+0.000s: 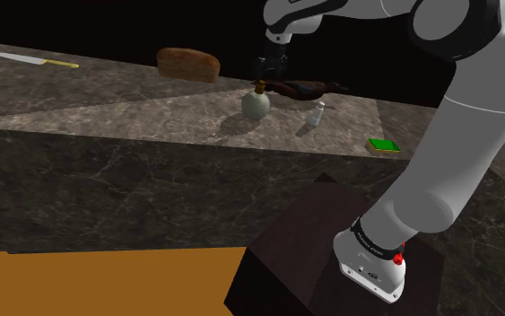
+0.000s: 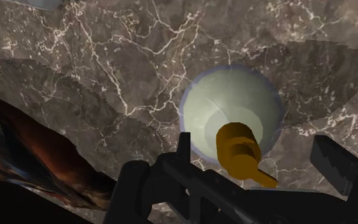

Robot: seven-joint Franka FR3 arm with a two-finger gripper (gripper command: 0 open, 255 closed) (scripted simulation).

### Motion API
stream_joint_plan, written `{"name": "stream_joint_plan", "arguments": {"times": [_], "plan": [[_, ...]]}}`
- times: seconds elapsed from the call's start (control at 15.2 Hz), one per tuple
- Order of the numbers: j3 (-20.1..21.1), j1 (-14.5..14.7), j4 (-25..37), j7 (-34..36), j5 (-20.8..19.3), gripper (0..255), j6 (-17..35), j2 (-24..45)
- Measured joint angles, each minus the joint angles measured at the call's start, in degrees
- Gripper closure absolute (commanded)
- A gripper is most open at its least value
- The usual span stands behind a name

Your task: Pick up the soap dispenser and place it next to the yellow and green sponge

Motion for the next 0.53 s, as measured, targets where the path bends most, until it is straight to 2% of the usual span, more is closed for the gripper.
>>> {"name": "stream_joint_plan", "arguments": {"times": [0.53], "plan": [[0.3,-0.5,-0.6,-0.8,1.2,0,4.4,3.7]]}}
